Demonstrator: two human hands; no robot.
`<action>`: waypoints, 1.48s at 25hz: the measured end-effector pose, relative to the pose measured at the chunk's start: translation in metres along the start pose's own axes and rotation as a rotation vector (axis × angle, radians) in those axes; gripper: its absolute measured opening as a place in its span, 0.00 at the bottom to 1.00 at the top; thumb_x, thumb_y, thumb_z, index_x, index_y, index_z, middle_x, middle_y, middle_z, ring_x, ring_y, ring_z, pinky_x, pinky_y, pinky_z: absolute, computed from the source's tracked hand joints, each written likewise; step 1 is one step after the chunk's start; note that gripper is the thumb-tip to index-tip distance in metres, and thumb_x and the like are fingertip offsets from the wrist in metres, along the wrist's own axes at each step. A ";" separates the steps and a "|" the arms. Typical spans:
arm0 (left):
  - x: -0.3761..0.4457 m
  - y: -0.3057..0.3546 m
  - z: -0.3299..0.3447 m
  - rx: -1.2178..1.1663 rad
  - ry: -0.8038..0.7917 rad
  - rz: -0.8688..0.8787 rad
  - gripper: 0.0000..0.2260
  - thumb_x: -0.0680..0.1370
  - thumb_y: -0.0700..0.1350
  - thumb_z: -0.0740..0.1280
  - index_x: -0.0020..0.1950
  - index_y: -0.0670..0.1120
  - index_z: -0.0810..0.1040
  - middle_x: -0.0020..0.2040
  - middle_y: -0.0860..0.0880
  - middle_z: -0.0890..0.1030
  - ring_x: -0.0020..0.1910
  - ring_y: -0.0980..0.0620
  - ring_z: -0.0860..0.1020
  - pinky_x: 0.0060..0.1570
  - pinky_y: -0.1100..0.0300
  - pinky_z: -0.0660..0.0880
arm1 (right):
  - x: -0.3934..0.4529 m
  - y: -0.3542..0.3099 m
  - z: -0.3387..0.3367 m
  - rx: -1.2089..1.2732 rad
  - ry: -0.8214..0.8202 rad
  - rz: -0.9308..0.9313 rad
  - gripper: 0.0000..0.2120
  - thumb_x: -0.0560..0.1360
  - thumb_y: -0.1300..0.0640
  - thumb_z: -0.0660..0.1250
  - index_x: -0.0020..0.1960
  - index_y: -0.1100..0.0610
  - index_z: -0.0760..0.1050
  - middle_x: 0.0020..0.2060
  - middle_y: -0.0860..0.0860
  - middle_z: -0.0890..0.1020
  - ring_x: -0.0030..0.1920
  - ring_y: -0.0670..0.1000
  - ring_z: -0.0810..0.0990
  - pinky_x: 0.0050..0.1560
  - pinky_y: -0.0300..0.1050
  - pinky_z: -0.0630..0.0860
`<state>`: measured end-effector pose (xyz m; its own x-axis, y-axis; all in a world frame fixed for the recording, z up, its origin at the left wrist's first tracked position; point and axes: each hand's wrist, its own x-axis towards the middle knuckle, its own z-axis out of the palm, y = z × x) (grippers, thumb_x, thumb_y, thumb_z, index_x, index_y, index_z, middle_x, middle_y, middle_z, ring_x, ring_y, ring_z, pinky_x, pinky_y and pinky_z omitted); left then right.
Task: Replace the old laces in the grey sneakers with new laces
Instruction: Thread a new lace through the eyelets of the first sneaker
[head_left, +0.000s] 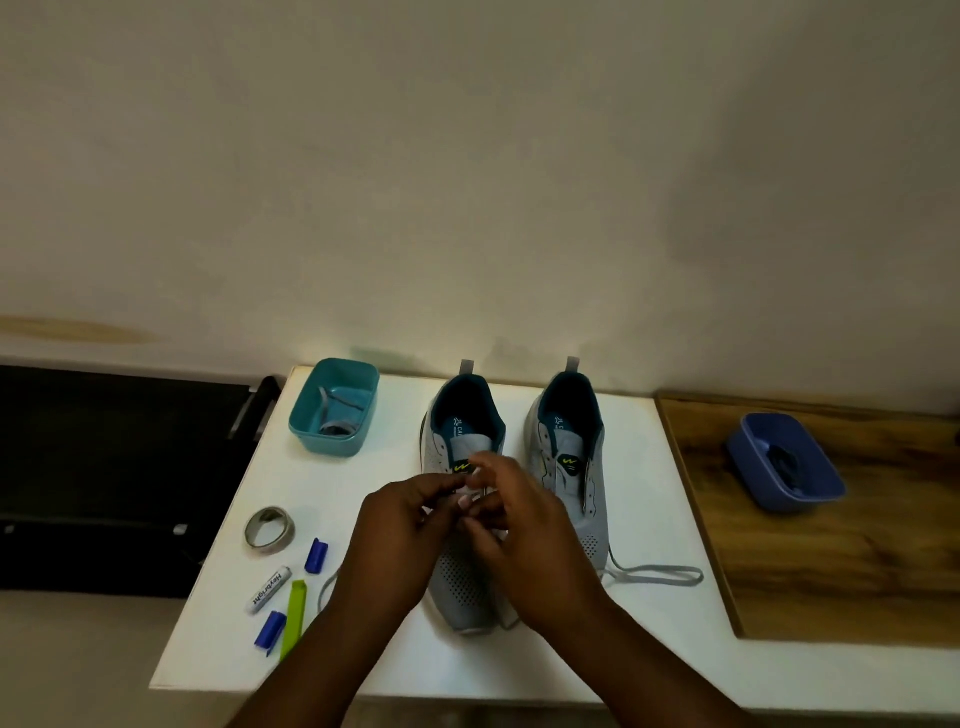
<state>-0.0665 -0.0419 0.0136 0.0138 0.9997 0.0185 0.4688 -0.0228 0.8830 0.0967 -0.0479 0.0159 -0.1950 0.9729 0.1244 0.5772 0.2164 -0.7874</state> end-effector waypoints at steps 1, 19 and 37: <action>0.002 -0.004 0.002 0.035 0.022 -0.016 0.08 0.80 0.47 0.70 0.57 0.57 0.84 0.50 0.60 0.85 0.48 0.64 0.81 0.53 0.66 0.76 | 0.000 0.006 0.003 0.026 0.073 0.053 0.24 0.79 0.56 0.71 0.71 0.42 0.68 0.62 0.41 0.75 0.57 0.39 0.80 0.57 0.34 0.79; 0.016 -0.020 0.046 0.660 0.182 0.141 0.04 0.78 0.51 0.71 0.50 0.59 0.84 0.53 0.58 0.83 0.66 0.49 0.73 0.62 0.45 0.63 | 0.010 0.052 0.013 0.201 0.100 0.350 0.10 0.78 0.57 0.71 0.38 0.56 0.81 0.31 0.48 0.81 0.33 0.42 0.78 0.36 0.40 0.75; 0.011 -0.015 0.053 0.766 0.138 0.117 0.06 0.79 0.50 0.67 0.51 0.60 0.83 0.56 0.57 0.82 0.70 0.52 0.72 0.70 0.43 0.57 | 0.007 0.049 0.012 0.142 0.089 0.290 0.09 0.79 0.60 0.69 0.50 0.50 0.87 0.42 0.42 0.86 0.45 0.38 0.83 0.46 0.32 0.78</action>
<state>-0.0264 -0.0310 -0.0244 0.0141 0.9810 0.1935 0.9500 -0.0735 0.3036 0.1137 -0.0316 -0.0292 0.0350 0.9970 -0.0695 0.4813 -0.0778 -0.8731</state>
